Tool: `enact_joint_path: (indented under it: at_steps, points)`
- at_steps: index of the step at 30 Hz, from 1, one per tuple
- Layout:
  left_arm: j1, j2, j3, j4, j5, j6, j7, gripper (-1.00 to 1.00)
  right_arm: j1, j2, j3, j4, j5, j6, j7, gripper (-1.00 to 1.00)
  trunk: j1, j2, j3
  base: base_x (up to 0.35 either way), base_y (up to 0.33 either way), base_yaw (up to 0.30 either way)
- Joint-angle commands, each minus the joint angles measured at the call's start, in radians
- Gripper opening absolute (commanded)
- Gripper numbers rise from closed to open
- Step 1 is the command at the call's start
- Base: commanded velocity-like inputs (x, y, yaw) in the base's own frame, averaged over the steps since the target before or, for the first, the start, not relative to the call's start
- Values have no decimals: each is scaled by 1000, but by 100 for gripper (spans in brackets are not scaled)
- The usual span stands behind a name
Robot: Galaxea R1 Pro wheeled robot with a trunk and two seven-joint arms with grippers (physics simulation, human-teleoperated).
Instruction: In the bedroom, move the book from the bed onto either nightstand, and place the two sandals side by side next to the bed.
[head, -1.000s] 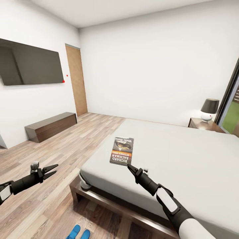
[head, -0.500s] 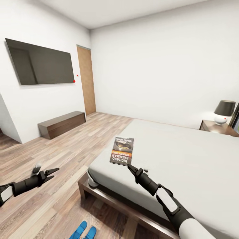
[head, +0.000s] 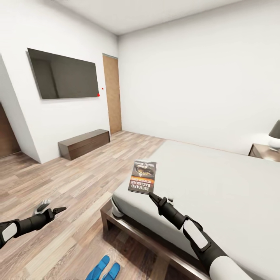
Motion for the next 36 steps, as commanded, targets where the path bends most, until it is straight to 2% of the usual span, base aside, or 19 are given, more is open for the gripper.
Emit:
enact_joint_path:
  at_steps: [1, 8, 11, 16, 19, 25, 29, 32, 36]
  points:
    - [2, 0, -2, 0, 10, 8, 5, 100, -1, -1, 3, 0, -14, 8, 0, -100, 0, -1, -1, 0, 0, 179]
    - [57, -1, -2, 0, 12, -8, 26, 100, -1, 1, 5, 0, -13, 8, 0, -100, 0, -1, -1, 0, 0, 179]
    - [80, -12, -2, 1, 13, -50, 28, 100, -1, 1, 7, 0, -13, 8, 0, -100, 0, -1, -1, 0, 0, 179]
    - [95, -37, -2, 1, 14, -125, 23, 100, -1, 1, 7, 0, -12, 7, 0, -100, 0, -1, -1, 0, 0, 179]
    - [102, -65, -1, 1, 15, -164, 21, 100, -1, 1, 4, 0, -12, 8, 0, -100, 0, -1, -1, 0, 0, 179]
    - [111, -95, -1, 1, 15, -207, 22, 100, -1, 0, 1, 0, -12, 8, 0, -100, 0, -1, -1, 0, 0, 179]
    - [139, -112, 2, 1, 23, -240, 28, 100, -1, 0, 2, 0, -12, 8, 0, -100, 0, -1, -1, 0, 0, 179]
    - [163, -131, 5, 1, 76, -261, 34, 100, -1, 1, 4, 0, -12, 7, 0, -100, 0, -1, -1, 0, 0, 179]
    - [177, -140, 6, 2, 186, -270, 41, 100, -1, 0, 1, 0, -12, 7, 0, -100, 0, -1, -1, 0, 0, 179]
